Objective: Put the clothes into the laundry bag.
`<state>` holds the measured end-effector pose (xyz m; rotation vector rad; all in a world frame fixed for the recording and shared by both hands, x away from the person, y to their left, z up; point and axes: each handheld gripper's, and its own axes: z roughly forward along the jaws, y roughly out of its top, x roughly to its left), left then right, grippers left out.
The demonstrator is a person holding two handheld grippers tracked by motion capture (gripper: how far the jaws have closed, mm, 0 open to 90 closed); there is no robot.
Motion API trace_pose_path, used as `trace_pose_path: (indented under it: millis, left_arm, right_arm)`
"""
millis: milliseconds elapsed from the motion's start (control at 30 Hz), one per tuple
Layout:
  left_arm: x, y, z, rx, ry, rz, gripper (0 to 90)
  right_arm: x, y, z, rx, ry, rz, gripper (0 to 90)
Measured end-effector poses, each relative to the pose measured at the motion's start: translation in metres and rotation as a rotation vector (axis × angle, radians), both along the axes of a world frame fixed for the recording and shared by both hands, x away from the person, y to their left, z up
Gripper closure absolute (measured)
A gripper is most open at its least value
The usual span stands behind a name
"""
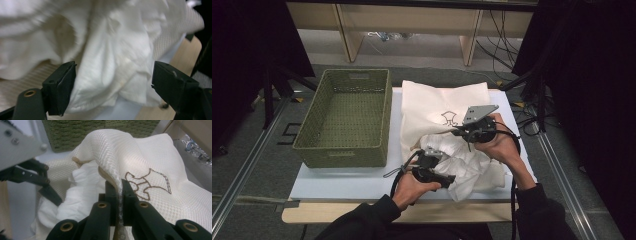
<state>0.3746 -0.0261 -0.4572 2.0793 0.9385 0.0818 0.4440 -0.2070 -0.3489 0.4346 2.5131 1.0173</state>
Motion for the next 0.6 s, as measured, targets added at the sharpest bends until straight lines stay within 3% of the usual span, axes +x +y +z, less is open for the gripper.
trace_pose_path:
  millis: [167,233,300,367,433,467,533,600]
  left_arm:
    - [0.0,-0.017,-0.015,0.05,0.016,-0.057,16.2]
    - [0.002,-0.026,-0.021,0.065,0.011,-0.066,15.6]
    - [0.007,-0.034,-0.026,0.06,0.001,-0.058,17.1]
    - [0.013,-0.036,-0.025,0.07,-0.052,-0.038,33.0]
    - [0.021,-0.034,-0.023,0.056,-0.072,-0.034,57.7]
    - [0.026,-0.033,-0.023,0.041,-0.062,-0.027,65.6]
    - [0.033,-0.029,-0.024,0.043,-0.066,0.017,75.3]
    - [0.037,-0.027,-0.021,0.021,-0.084,0.054,79.1]
  right_arm:
    - [0.0,0.0,0.0,-0.006,-0.011,-0.003,87.4]
    - [-0.001,0.0,-0.001,0.003,0.004,-0.002,87.4]
    - [0.001,0.0,-0.001,-0.003,-0.011,0.015,87.4]
    - [0.001,0.0,-0.001,-0.003,-0.01,0.012,87.4]
    - [0.001,-0.001,-0.001,0.003,0.0,0.003,87.4]
    - [0.001,-0.002,-0.001,0.003,0.001,-0.001,87.4]
    - [0.001,-0.002,0.0,0.003,0.003,-0.001,87.4]
    - [0.001,-0.001,-0.001,-0.001,-0.003,0.003,87.4]
